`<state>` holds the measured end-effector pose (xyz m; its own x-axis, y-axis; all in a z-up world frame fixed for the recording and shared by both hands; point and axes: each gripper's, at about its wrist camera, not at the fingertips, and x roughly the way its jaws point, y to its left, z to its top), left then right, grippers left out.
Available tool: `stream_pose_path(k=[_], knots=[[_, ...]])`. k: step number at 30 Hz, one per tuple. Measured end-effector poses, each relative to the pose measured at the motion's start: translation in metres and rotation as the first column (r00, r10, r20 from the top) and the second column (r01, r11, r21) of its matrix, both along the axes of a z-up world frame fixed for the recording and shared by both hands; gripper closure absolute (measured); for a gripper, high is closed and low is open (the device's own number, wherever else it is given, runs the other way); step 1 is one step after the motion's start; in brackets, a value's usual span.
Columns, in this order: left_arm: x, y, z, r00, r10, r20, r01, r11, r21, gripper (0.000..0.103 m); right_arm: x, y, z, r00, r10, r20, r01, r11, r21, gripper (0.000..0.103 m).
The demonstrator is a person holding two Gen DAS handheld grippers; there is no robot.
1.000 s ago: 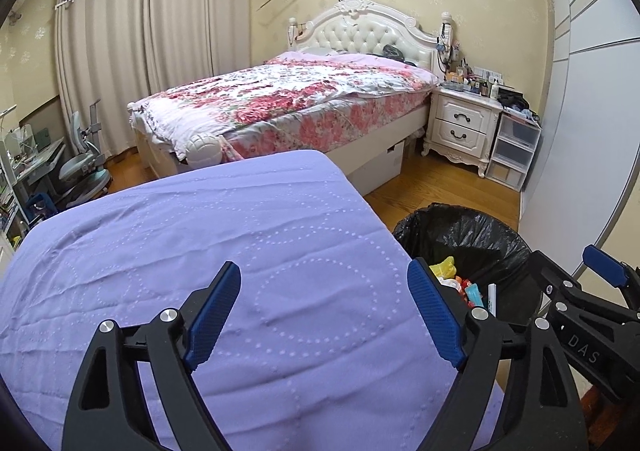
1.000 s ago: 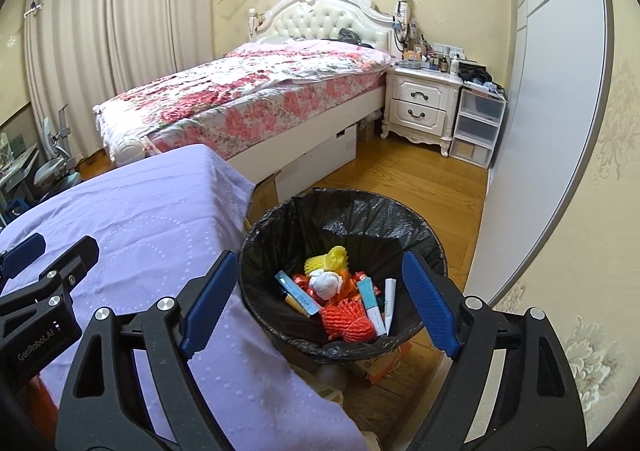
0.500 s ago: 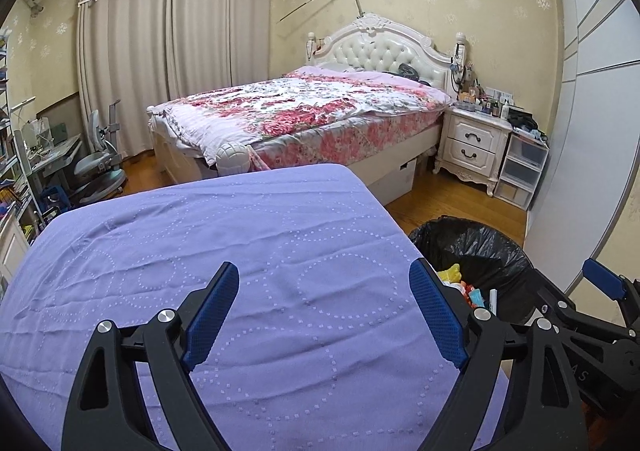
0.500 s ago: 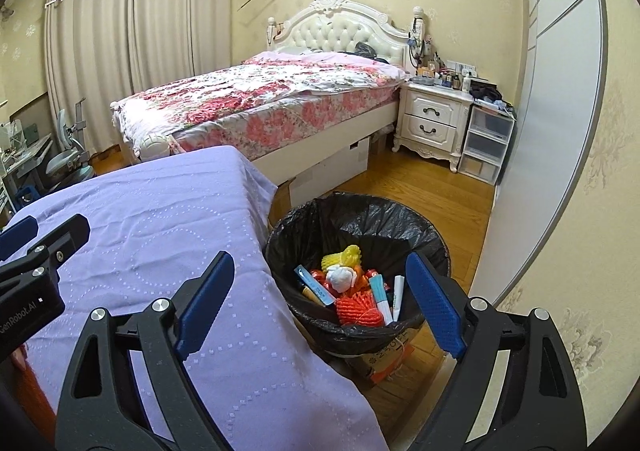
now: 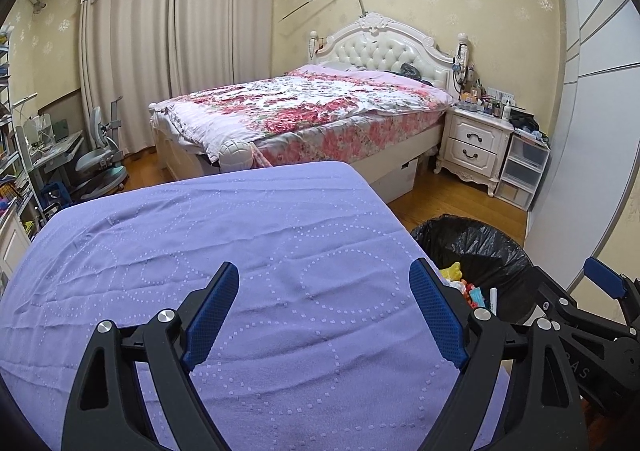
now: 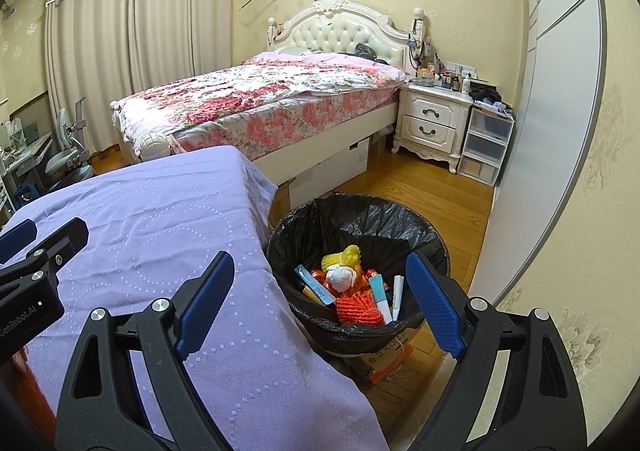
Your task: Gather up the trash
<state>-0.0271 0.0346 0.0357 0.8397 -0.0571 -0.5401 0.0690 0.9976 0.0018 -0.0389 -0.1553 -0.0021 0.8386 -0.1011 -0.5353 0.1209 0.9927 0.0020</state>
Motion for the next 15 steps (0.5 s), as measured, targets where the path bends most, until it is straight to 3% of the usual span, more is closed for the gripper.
stream_pose_path(k=[15], knots=[[-0.0018,0.0012,0.0004,1.0,0.003,-0.004,-0.003,1.0,-0.003,0.019,0.0,-0.0007,-0.0004,1.0,0.001,0.0,-0.001,1.0,0.001,0.017]])
